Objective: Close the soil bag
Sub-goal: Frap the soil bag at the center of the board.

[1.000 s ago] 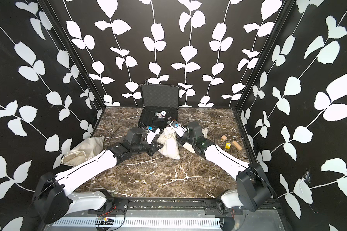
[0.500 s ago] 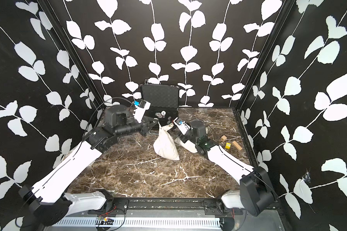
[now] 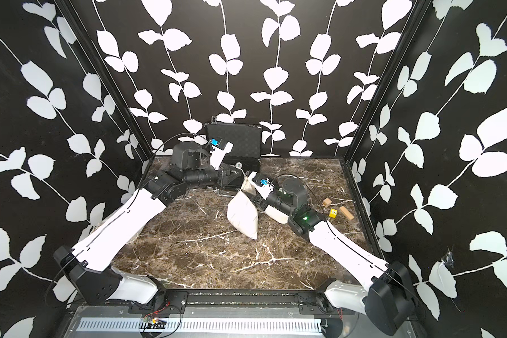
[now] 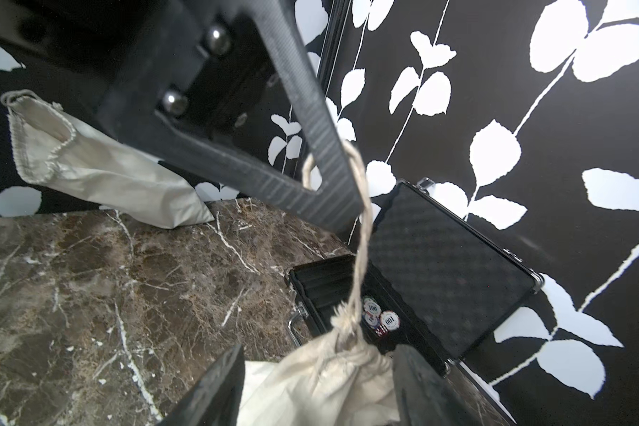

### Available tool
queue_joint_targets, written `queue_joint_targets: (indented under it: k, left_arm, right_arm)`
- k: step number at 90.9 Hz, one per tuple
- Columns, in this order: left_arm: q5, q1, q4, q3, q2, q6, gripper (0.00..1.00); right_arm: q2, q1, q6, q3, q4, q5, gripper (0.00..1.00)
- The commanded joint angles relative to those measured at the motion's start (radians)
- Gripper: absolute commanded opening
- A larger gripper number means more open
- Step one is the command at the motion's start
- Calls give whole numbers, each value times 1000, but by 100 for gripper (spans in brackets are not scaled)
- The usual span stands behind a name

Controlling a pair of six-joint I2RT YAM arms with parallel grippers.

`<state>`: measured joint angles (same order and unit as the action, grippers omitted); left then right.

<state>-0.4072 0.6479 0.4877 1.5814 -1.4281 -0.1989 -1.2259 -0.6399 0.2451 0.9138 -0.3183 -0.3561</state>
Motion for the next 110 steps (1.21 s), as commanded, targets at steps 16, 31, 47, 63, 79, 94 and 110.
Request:
queue_joint_targets:
  k: [16,31,47,63,79,94,110]
  left_arm:
    - [-49,-1,-33,30,55,-25,0]
    - [-59,-1,-27,40,59,-28,0]
    - [-51,-2,-15,61,77,-30,0]
    - [-66,-67,-36,102,144,-88,0]
    - [-61,-136,-29,136,187,-116,0]
    - [-54,-159,-45,100,196,-136,0]
    - [-103,-159,-70,79,170,-164,0]
  right_arm:
    - [-85,-12,-9,70,-105,43,50]
    - [-123,-12,-5,92,-113,53,34]
    - [-163,-2,17,89,-66,88,17]
    - [-214,81,-21,-43,-80,160,17]
    - [-222,170,-113,-182,-125,190,18]
    - [-183,168,-128,-149,-83,77,21]
    - [-128,71,-71,-33,-37,15,35]
